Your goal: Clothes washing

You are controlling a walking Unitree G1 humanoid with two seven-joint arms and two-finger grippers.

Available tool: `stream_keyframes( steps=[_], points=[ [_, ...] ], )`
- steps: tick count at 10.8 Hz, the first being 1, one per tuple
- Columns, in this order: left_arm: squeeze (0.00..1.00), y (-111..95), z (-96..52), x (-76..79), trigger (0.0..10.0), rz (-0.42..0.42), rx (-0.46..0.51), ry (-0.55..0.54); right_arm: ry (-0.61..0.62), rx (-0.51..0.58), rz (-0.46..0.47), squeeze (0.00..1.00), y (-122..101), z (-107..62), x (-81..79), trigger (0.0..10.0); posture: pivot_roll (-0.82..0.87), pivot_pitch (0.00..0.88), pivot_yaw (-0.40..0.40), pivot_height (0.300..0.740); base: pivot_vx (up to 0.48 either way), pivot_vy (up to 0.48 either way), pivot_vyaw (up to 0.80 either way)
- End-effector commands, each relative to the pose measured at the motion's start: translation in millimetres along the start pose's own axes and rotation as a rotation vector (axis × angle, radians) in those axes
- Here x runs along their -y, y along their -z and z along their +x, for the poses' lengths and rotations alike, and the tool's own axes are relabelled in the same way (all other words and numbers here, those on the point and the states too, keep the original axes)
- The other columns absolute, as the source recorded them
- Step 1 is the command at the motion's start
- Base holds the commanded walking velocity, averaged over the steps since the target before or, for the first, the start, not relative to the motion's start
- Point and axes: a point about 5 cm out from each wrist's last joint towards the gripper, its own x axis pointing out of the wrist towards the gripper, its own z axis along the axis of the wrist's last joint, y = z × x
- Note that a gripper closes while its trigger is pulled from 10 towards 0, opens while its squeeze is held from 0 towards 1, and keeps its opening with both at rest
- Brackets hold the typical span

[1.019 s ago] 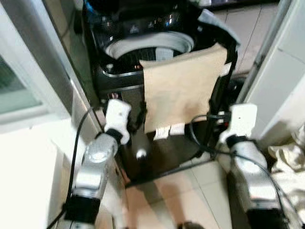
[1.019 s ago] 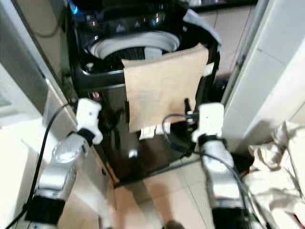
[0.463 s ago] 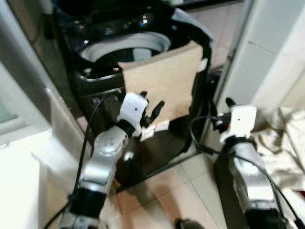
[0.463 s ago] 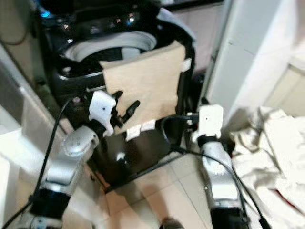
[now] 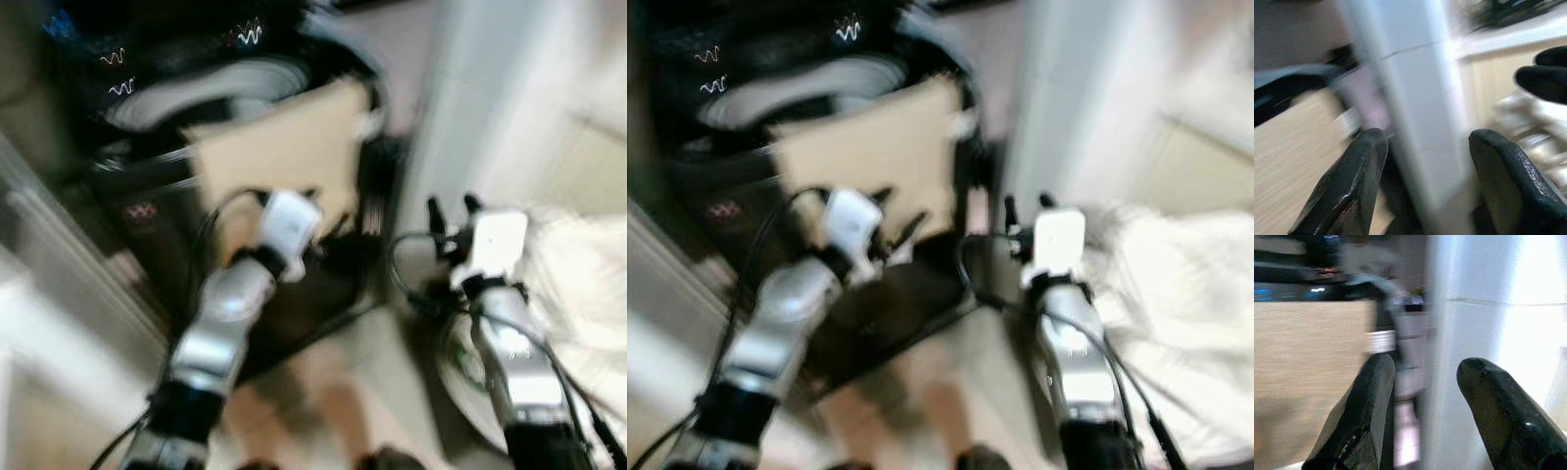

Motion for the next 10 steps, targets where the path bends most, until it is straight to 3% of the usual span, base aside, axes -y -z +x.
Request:
stream_keyframes(
  steps=[1, 5, 8, 10],
  points=[
    [0.0, -0.9, -1.4, -5.0, 10.0, 0.005, 0.006, -0.001, -0.004, -0.001, -0.004, 0.0, 1.6, -2.9, -2.8, 10.0, -0.23, 0.0, 0.108, 0.727, 0.0, -0.42, -0.68],
    [0.0, 21.1, -11.4, -20.6, 10.0, -0.078, -0.103, -0.089, -0.015, -0.001, -0.001, 0.0, 0.5, -3.0, -3.5, 10.0, -0.23, 0.0, 0.098, 0.727, 0.0, 0.0, -0.69],
    [0.0, 48.6, -41.3, -39.4, 10.0, -0.097, -0.211, -0.192, -0.008, -0.016, 0.005, 0.0, 4.2, -8.4, 0.1, 10.0, -0.21, 0.0, 0.085, 0.727, 0.0, 0.0, -0.69],
    [0.0, 61.3, -49.6, -53.2, 10.0, -0.194, -0.245, -0.396, 0.025, -0.004, 0.028, 0.0, 4.8, -10.4, 0.3, 10.0, -0.2, 0.0, 0.078, 0.727, 0.0, 0.0, -0.69]
  ],
)
